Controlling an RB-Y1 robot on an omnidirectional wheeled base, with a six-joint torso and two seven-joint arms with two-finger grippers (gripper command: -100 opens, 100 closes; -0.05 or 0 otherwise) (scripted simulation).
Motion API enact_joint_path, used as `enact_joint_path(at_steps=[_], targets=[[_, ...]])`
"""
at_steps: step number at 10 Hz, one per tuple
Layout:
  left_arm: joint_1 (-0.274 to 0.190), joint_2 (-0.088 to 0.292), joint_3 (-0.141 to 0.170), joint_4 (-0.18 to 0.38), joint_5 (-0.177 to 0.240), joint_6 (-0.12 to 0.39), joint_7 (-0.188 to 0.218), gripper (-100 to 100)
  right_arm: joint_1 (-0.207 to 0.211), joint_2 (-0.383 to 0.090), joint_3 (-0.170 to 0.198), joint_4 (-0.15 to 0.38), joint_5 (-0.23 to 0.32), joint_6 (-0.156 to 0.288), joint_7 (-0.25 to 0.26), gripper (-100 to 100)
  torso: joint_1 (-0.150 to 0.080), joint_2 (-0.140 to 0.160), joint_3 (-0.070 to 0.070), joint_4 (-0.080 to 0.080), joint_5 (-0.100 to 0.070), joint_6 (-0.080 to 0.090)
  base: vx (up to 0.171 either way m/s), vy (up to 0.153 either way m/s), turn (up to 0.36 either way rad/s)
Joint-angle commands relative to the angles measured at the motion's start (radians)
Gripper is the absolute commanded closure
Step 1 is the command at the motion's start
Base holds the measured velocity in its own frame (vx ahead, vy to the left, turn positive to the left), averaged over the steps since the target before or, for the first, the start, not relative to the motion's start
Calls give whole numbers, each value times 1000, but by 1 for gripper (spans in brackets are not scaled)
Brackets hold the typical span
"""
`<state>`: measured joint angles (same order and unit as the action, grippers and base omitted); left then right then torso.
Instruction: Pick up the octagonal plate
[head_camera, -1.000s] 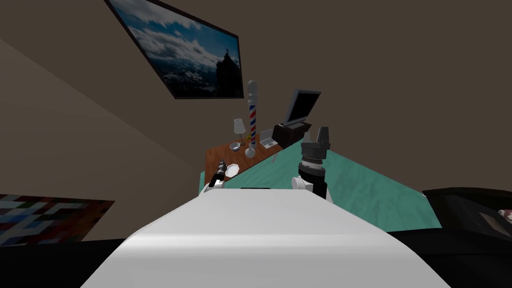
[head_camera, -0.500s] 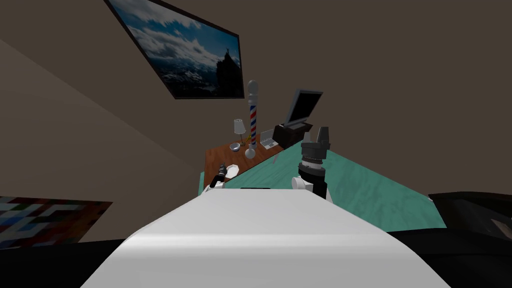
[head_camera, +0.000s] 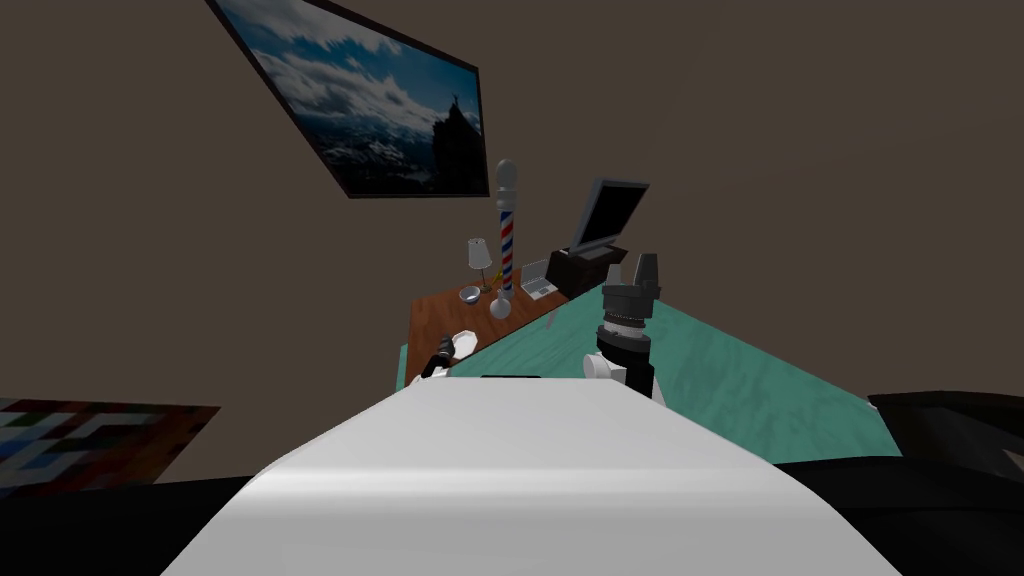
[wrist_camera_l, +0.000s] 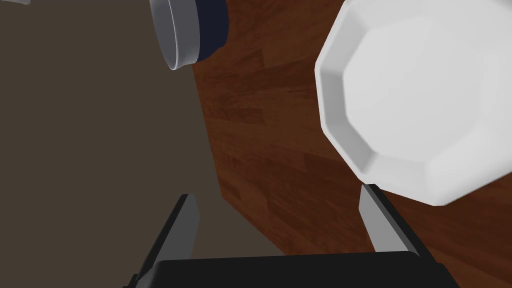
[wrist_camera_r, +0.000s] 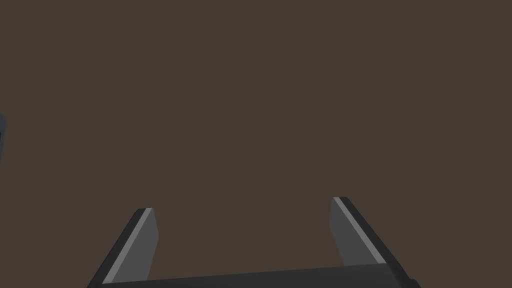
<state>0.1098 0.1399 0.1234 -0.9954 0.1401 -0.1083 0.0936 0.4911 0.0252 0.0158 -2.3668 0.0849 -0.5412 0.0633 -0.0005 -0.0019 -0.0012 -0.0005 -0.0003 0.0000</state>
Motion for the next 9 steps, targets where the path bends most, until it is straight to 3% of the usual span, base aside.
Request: enact_joint_path(at_steps=[1,6,7,9], targets=[[-12,1,1,35,1,-6,1,-100,0,0,0,0,0,0,0,0,0,0,0,0,0,0,11,-4,0],[-62,-21,26,213,13,40,17,-100,0,0,0,0,0,0,0,0,0,0,0,0,0,0,38,-10,24],[-62,-21,26,217,13,40,17,-100,0,0,0,0,0,0,0,0,0,-1,0,0,0,0,33,-8,14],[-82,-32,36,282,17,58,23,-100,0,0,0,0,0,0,0,0,0,0,0,0,0,0,38,-8,22]])
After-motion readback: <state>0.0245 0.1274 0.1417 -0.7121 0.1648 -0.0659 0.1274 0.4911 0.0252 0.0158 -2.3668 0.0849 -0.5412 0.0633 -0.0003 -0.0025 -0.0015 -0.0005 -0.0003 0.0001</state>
